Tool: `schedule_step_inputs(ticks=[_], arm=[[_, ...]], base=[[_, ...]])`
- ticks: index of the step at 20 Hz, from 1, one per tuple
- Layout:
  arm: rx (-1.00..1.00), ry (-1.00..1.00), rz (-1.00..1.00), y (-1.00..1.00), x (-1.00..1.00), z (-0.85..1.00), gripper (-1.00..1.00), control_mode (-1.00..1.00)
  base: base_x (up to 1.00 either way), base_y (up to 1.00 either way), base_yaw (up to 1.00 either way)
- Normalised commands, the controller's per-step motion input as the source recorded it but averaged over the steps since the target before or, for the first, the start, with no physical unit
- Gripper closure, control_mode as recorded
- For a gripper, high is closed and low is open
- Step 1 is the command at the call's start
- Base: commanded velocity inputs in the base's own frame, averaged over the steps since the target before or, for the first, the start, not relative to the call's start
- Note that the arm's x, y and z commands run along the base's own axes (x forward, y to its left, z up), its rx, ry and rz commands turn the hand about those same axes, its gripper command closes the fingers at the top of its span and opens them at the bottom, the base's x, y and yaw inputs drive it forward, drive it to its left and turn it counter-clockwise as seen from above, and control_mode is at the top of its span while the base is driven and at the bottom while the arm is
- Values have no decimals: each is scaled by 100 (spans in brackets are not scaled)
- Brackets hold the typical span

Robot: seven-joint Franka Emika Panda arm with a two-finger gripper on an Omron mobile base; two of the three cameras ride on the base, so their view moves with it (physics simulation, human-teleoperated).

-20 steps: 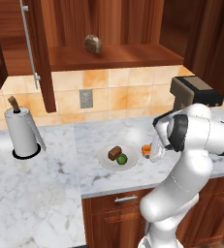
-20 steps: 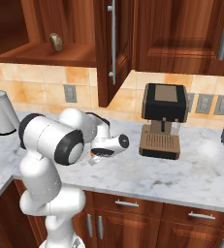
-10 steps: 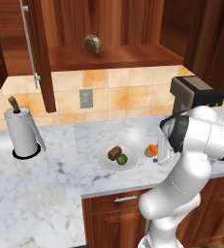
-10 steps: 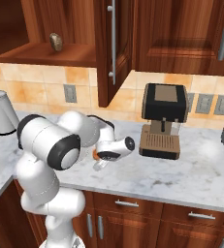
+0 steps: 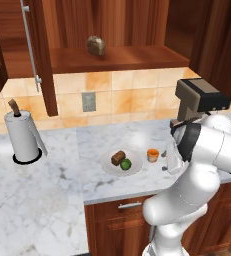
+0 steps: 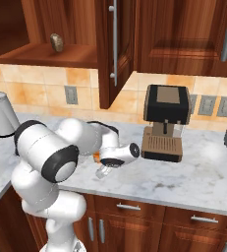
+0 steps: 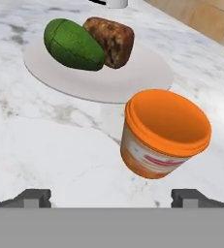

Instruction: Pick the avocado and bread from the counter and place them on the plate. Then pick the jam from the cabinet and place it next to the plate. Lastly close the cabinet door.

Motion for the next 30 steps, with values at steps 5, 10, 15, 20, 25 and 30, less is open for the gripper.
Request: schedule_step_inputs(ticks=[5, 10, 15, 20, 25, 30], arm=[[1, -13, 0, -1, -36, 42, -100, -100], [4, -16, 0, -9, -39, 48, -100, -100], [9, -14, 0, -14, -37, 47, -100, -100], [11, -14, 0, -12, -27, 50, -100, -100], [12, -14, 0, -15, -12, 58, -100, -100], [14, -5, 0, -24, -7, 49, -100, -100]], base=[[0, 0, 0], [0, 0, 0], [0, 0, 0], [0, 0, 0], [0, 0, 0], [0, 0, 0]])
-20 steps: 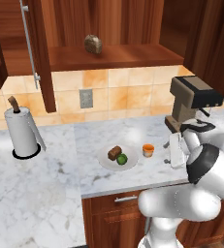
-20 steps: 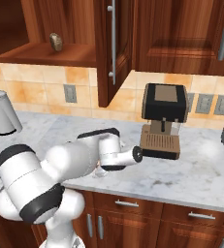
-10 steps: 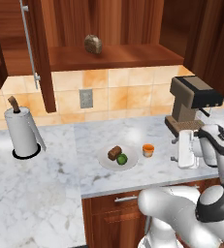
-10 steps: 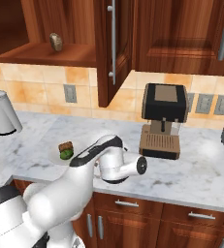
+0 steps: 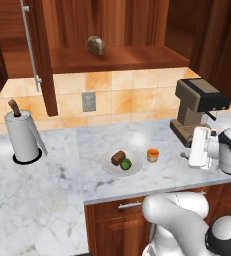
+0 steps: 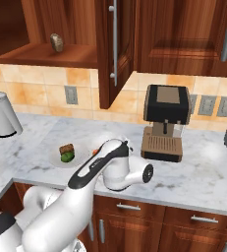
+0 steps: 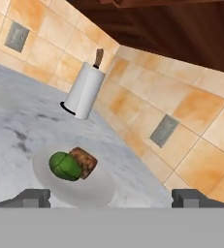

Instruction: Pick the avocado and bread from the counter and place them on the plate. Then pick the jam from the cabinet and place it next to the plate. Lastly close the cabinet door.

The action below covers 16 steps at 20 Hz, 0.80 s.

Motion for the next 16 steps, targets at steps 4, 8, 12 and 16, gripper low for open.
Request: schedule_step_inputs(ticks=[4, 8, 12, 16], arm=[[18, 5, -8, -34, -17, 47, -100, -100], [19, 12, -11, -34, -19, 47, -100, -100], [17, 7, -8, -25, -20, 41, -100, -100], [11, -5, 0, -7, -9, 40, -100, -100]], base=[[0, 0, 0], [0, 0, 0], [0, 0, 0], [0, 0, 0]])
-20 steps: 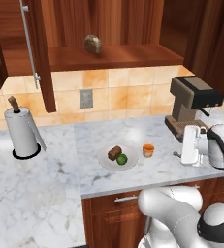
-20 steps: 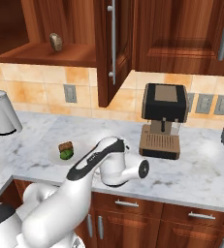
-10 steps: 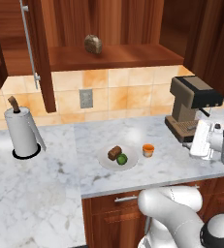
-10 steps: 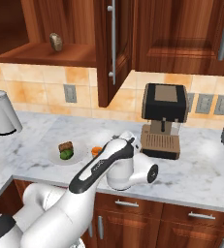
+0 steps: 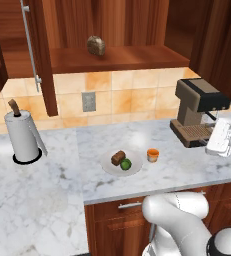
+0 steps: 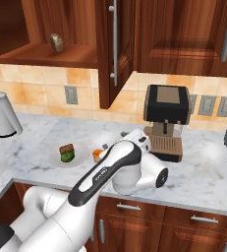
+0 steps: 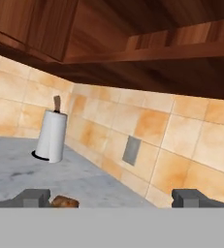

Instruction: Pick the avocado and bread from the counter and place them on the plate. Then pick the jam from the cabinet and place it next to the plate. Lastly close the cabinet door.

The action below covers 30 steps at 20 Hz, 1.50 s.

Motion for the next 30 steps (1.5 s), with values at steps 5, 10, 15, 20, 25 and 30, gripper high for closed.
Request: schedule_step_inputs(ticks=[5, 10, 15, 20, 25, 30], arm=[[6, -9, 0, -2, -5, 33, -100, -100], [1, -1, 0, -1, -2, 24, -100, -100], [0, -2, -2, -10, 0, 18, -100, -100], [0, -10, -4, -27, 0, 18, -100, -100], [0, -12, -1, -25, 0, 15, -100, -100], [0, -16, 0, -15, 0, 21, -100, -100]], base=[[0, 0, 0], [0, 0, 0], [0, 0, 0], [0, 0, 0], [0, 0, 0], [0, 0, 0]])
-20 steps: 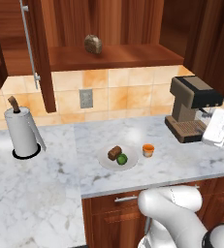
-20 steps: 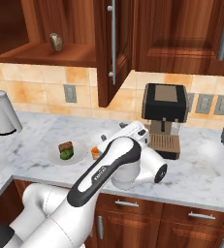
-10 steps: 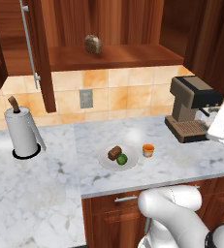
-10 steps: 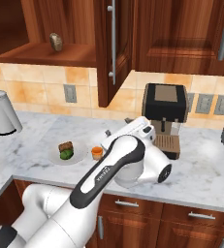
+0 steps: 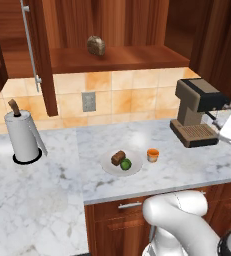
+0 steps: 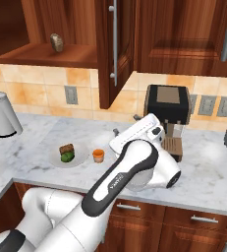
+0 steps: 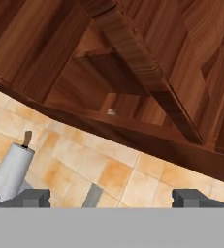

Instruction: Pick the avocado and bread from the counter and place them on the plate. Then pick the jam from the cabinet and place it next to the plate. Lastly close the cabinet door.

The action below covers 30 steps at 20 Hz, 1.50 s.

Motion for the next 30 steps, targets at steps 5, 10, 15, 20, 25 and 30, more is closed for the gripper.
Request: schedule_step_inputs(ticks=[5, 10, 15, 20, 25, 30], arm=[[0, -18, 0, -1, 0, 26, -100, -100], [-1, -17, 0, 0, 0, 29, -100, -100], [-2, -17, 0, 0, 0, 22, -100, -100], [-4, -15, 0, 0, 0, 17, -100, -100], [-3, -13, 0, 0, 1, 18, -100, -100], [-2, -11, 0, 0, 1, 23, -100, -100]], base=[[0, 0, 0], [0, 0, 0], [0, 0, 0], [0, 0, 0], [0, 0, 0], [0, 0, 0]])
